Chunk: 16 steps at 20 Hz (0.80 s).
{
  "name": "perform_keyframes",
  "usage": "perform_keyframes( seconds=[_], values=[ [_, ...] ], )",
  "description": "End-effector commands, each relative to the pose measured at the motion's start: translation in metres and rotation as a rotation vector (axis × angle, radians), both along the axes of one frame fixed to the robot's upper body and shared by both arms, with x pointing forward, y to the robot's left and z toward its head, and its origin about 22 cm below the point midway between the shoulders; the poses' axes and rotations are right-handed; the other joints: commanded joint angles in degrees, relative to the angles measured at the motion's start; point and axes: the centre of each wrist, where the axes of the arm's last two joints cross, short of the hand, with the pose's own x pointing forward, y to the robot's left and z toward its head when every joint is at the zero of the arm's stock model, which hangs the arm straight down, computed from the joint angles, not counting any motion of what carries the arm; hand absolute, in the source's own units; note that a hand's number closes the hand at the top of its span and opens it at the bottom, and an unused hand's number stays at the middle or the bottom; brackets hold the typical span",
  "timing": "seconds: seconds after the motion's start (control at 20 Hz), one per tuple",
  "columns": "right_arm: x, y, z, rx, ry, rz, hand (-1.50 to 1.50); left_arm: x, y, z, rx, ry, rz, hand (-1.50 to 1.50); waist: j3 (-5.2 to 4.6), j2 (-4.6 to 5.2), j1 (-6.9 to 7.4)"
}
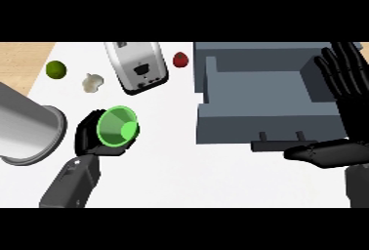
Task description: Pick up the cup, place it into the drawer and close the drawer
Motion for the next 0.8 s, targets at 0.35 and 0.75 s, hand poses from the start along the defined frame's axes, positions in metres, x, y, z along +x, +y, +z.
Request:
perform_keyframes(
  seconds=[0.35,0.75],
  values=[
    [-0.016,-0.002,-0.003,-0.008,0.01,-0.021,-1.5,0.08,-0.087,0.103,0.021,-0.197,-0.207,1.5,0.19,-0.82,0.92],
    [-0.001,0.006,-0.003,0.001,0.007,-0.036,-1.5,0.107,-0.154,0.21,0.069,-0.186,-0.291,1.5,0.16,-0.65,0.85]
  ],
)
